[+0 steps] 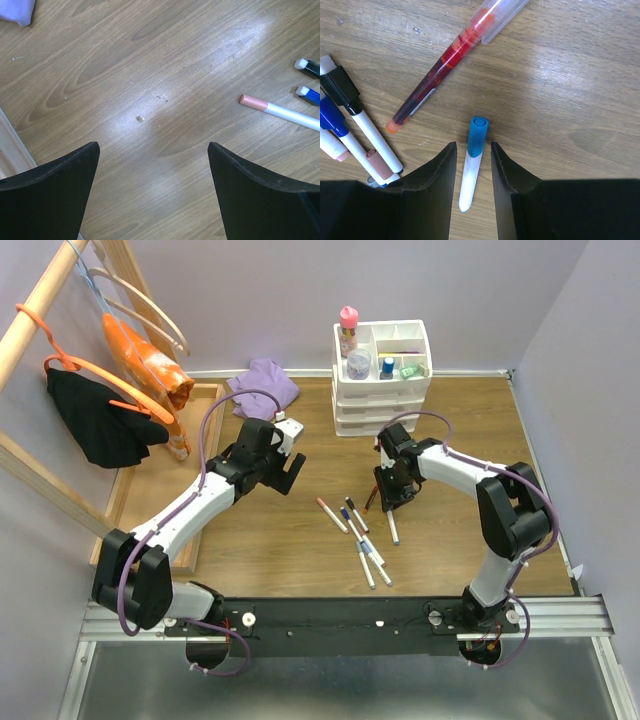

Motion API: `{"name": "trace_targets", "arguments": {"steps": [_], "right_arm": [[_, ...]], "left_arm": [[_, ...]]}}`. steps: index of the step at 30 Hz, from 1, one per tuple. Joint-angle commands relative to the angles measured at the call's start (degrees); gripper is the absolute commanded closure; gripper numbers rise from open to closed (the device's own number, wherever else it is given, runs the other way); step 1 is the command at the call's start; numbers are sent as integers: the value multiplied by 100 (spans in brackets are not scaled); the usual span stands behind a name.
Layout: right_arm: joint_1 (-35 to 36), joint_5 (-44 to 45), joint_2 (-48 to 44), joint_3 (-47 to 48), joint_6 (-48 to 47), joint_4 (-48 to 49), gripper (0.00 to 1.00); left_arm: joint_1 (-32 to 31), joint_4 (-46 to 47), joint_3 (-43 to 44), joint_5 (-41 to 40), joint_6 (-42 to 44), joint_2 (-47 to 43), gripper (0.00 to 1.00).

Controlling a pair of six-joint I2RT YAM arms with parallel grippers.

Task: Sort the stationery into containers
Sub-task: Pick up the pen from the center of the board.

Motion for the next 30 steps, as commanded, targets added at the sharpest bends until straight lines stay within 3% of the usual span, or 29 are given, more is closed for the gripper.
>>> {"name": "trace_targets", "arguments": {"steps": [1,9,12,16,19,25,30], "right_arm": [[82,120,112,122,54,93,59],[179,208,147,-142,98,93,66],[196,348,156,-212,27,93,77],[231,673,122,-160,-148,66,99],[231,665,-167,243,-333,-21,99],[223,-521,-976,1385,-667,-311,99],[214,-601,-1434,2282,-868,407,99]], "left_arm": [[-4,141,-84,-62,-25,-171,1],[5,167,-75,-62,-51,-162,1],[22,185,-75,-62,-51,-162,1],[84,194,-49,-45,-112,-154,1],[198,159,39,26,-156,-127,2],[383,36,189,131,-148,-75,2],[409,-70,338,395,-68,22,2]]}}
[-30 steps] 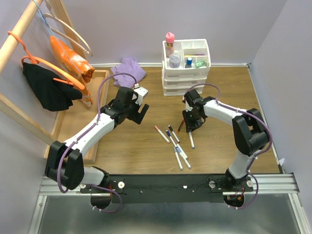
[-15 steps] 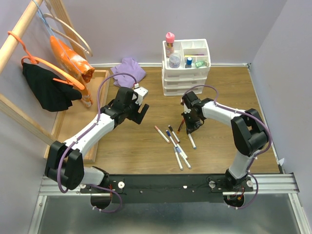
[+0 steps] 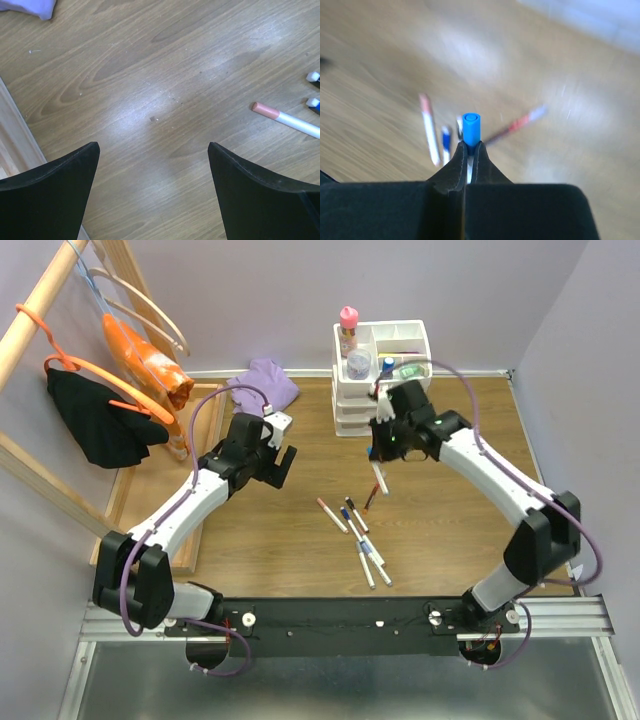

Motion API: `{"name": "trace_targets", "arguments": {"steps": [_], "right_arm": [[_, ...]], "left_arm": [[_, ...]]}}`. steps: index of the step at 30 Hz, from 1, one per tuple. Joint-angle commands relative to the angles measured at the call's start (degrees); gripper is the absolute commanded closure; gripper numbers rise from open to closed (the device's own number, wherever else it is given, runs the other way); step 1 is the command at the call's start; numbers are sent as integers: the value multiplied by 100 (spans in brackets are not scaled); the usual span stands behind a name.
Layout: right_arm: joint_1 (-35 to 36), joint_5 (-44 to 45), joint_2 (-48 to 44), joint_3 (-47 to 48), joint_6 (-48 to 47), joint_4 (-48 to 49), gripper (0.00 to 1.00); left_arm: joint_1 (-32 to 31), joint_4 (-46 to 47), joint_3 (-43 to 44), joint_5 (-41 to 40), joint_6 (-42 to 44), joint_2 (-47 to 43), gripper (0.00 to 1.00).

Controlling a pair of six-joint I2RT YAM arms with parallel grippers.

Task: Sort the stationery into containers
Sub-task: Pick up the pen from the center of the board, then place the pen in the storage box.

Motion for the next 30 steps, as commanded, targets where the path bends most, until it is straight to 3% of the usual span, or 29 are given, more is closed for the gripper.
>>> {"name": "trace_targets", "arguments": {"steps": [1,5,9,17,30], "right_arm": [[-22,-258,-488,1030,-390,810,99],[-268,180,-6,2364,-602,1758,99],[-655,445,636,3122,-602,2630,99],[-980,674,1734,3774,-1173,4351,99],[-1314,990,3449,5321,-1182,4715,99]], "left_arm": [[16,-57,344,279,25,48,2],[25,-101,521,227,61,206,2],[25,-180,749,183,96,391,2],[42,-338,960,15,228,532,2],[104,-461,1118,86,184,804,2]]}}
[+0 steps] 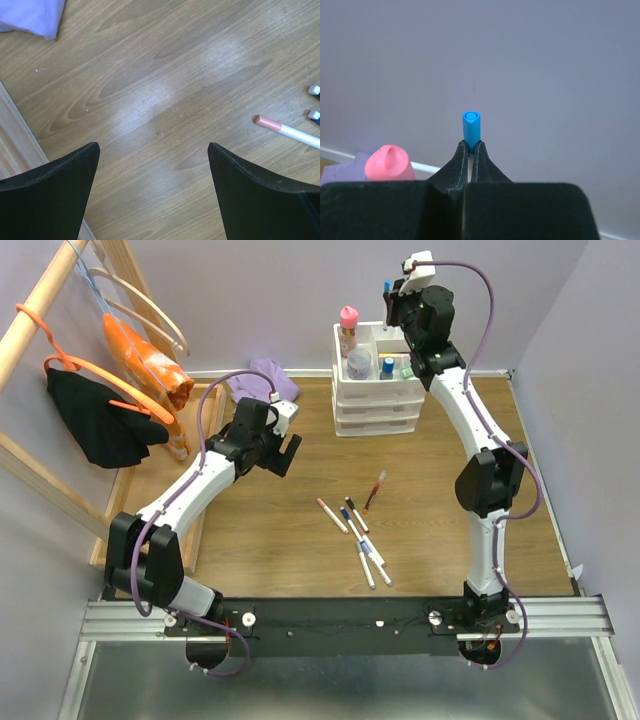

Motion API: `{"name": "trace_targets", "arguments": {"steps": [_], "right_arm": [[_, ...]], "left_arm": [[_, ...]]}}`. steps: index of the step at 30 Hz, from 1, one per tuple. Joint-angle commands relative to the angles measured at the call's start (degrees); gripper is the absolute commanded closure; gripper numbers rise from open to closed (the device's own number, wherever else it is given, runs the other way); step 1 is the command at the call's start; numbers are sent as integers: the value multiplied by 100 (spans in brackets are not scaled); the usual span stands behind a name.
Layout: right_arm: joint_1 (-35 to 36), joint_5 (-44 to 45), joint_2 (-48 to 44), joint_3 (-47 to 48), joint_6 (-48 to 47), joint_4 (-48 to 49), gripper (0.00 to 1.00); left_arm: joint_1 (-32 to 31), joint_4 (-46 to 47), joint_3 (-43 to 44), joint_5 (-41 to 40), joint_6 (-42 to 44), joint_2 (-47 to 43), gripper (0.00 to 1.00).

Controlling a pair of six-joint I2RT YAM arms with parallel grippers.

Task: Sort the stationery into containers
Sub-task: Place the pen in the storage box.

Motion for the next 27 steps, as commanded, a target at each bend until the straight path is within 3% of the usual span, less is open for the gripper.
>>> {"name": "trace_targets", "arguments": {"steps": [1,10,15,18,23,27], "right_arm": [[-93,206,370,487,-126,319,99],[-102,-23,748,487,-258,65,96],[-102,-40,669,469,-188,-199,60],[-102,-40,442,303,-74,-279,53],[-102,-277,-86,48,233,-270,52],[-102,-462,-876,-591,690,-831,52]], "left_arm": [[43,-94,260,-13,-9,192,2],[43,-77,400,-83,0,377,2],[43,-68,348,-48,-26,351,2],[43,-33,348,-21,-35,342,2],[34,55,313,14,-105,272,2],[-1,152,216,5,-132,123,2]]}}
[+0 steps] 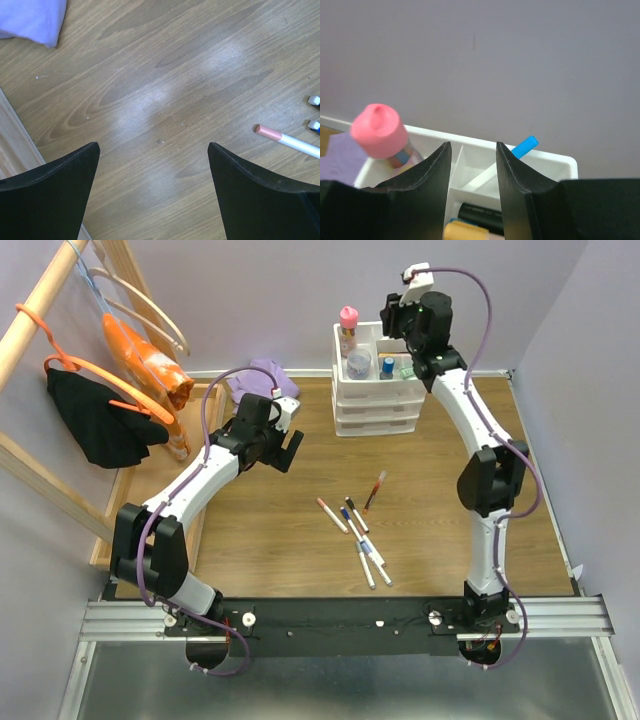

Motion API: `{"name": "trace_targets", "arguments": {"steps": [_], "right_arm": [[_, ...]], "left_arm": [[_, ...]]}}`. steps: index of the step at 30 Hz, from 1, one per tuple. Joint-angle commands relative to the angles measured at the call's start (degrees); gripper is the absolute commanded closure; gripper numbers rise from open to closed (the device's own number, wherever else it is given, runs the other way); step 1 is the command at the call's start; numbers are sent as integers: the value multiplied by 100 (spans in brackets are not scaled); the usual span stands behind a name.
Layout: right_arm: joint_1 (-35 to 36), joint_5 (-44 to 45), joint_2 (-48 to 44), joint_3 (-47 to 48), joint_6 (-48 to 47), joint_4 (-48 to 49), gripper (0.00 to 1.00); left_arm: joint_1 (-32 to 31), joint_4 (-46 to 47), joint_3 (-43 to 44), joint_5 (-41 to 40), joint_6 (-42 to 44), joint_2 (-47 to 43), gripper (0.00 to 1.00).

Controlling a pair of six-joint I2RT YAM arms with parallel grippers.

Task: Sort the stationery into containers
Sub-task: Place the pen in the storage box, then pick up the pen from the center of the board.

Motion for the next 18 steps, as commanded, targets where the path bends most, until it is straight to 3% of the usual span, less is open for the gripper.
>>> {"name": "trace_targets", "arguments": {"steps": [1,7,12,18], "right_arm": [[12,-368,-1270,-692,651,-654,53],[284,-772,-2870,-2595,1592,-2340,56],[601,-1010,-4013,-4216,2101,-3142,56],[812,-808,-4086,-4930,2700,-3513,56]], "left_arm": [[-34,213,-68,-15,-84,-267,2],[-69,424,-411,-120,-101,-522,2],[-87,530,-692,-234,-136,-601,2],[-113,381,-815,-269,-180,-680,2]]}}
